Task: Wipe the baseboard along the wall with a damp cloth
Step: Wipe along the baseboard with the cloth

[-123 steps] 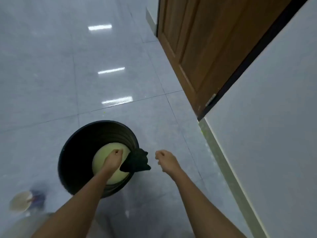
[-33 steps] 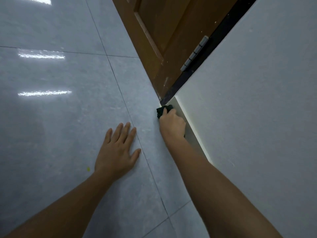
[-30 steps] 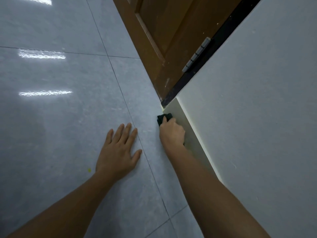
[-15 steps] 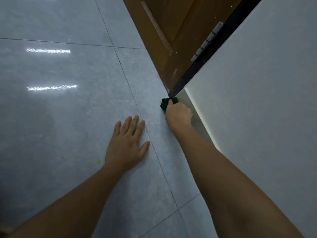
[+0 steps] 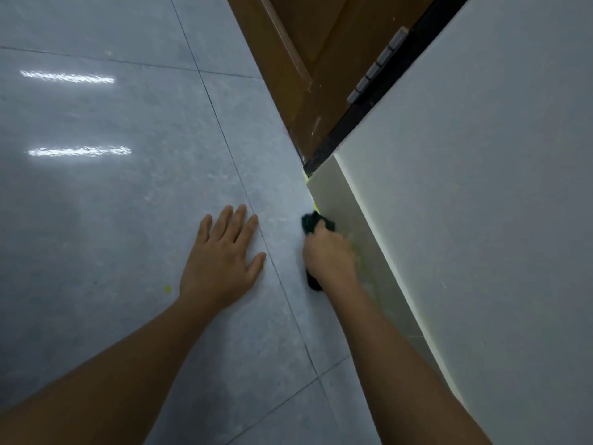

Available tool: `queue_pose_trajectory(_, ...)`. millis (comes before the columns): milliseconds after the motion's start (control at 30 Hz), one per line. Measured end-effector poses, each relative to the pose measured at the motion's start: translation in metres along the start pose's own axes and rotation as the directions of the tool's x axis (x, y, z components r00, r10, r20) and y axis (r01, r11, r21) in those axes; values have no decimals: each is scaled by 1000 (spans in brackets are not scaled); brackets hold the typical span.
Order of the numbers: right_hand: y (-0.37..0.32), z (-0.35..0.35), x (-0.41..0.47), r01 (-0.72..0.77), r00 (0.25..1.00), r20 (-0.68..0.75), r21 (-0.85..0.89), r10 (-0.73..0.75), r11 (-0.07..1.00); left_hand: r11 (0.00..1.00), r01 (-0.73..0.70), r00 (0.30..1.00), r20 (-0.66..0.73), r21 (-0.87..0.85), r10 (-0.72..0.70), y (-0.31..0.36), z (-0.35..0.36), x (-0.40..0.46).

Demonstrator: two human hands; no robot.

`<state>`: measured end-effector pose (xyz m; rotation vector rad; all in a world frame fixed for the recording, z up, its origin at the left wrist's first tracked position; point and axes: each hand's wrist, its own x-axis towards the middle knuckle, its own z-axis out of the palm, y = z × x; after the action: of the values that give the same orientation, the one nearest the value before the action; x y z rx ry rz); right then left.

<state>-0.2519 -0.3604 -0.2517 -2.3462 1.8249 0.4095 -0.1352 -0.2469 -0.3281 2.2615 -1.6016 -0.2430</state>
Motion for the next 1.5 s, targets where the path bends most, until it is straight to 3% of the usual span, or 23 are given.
queue_pose_trajectory(233,-33,-13,49,19,1000,-2,138,-19,990,1000,0,1000,27,9,0,2,-1,-1)
queue_pose_trajectory(500,21,30,-25,-128,992,32,395,125,910,1000,-1,1000,16,0,1,-5,-5,-1)
queue_pose_trajectory(933,-42,-2,37,11,1000,-5,92,-11,996,1000,7,999,50,11,-7,-3,1,-11)
queue_pose_trajectory(1100,0,14,-8,-94,994,-39,192,103,977,1000,17,998,61,-22,-16,4,0,-13)
queue_pose_trajectory(1233,38,34,-53,-133,990,-32,98,137,986,1000,-14,999,33,0,14,-7,-9,3)
queue_pose_trajectory(1333,43,27,-51,-96,989,-121,-38,91,995,1000,7,1000,22,10,-7,-8,-11,5)
queue_pose_trajectory(1433,46,11,-48,-95,955,-289,-64,73,993,1000,-11,999,31,-7,11,3,-7,4)
queue_pose_trajectory(1500,42,11,-43,-90,944,-324,-80,59,993,1000,-14,999,29,-5,14,2,-7,5)
